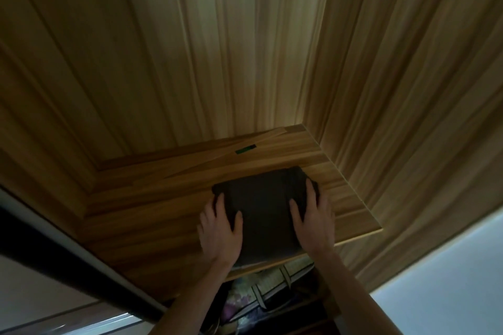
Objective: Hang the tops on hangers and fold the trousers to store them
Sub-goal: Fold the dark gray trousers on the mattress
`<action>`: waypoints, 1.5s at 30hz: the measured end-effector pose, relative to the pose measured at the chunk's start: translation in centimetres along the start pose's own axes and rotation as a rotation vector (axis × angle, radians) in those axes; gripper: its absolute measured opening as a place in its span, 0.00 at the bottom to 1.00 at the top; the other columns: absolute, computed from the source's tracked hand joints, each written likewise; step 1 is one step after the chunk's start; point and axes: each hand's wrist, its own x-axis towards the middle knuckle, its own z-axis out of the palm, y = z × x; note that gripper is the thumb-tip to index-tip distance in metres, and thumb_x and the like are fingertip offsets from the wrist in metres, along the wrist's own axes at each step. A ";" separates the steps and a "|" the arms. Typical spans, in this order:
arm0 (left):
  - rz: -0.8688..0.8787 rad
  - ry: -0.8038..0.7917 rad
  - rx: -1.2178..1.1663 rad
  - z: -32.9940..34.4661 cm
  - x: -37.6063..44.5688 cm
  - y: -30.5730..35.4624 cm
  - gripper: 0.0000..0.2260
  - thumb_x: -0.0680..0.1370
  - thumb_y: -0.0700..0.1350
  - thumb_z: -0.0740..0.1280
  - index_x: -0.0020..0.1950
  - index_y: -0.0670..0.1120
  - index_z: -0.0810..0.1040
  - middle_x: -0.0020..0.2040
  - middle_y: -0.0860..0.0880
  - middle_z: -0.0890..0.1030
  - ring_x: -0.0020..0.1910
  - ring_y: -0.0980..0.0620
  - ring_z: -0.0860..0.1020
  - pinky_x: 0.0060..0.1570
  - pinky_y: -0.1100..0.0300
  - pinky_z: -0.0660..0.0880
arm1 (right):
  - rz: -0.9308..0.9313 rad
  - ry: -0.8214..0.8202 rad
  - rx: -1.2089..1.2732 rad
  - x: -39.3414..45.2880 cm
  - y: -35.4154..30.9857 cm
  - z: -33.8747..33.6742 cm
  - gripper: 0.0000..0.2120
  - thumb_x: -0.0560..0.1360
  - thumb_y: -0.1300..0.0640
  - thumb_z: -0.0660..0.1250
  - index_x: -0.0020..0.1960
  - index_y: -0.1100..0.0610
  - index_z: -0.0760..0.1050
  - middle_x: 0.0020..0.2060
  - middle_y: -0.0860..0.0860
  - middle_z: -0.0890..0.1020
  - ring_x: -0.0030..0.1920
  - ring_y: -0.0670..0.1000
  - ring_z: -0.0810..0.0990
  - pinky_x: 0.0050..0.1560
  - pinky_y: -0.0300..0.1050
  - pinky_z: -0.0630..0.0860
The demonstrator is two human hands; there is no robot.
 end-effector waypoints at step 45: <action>1.061 -0.325 -0.398 -14.6 -10.7 1.6 0.28 0.84 0.60 0.53 0.81 0.46 0.66 0.79 0.47 0.69 0.81 0.46 0.60 0.80 0.41 0.57 | 0.329 0.409 -0.333 -28.0 -8.7 -21.0 0.33 0.85 0.33 0.50 0.84 0.50 0.59 0.82 0.46 0.64 0.84 0.47 0.54 0.84 0.53 0.48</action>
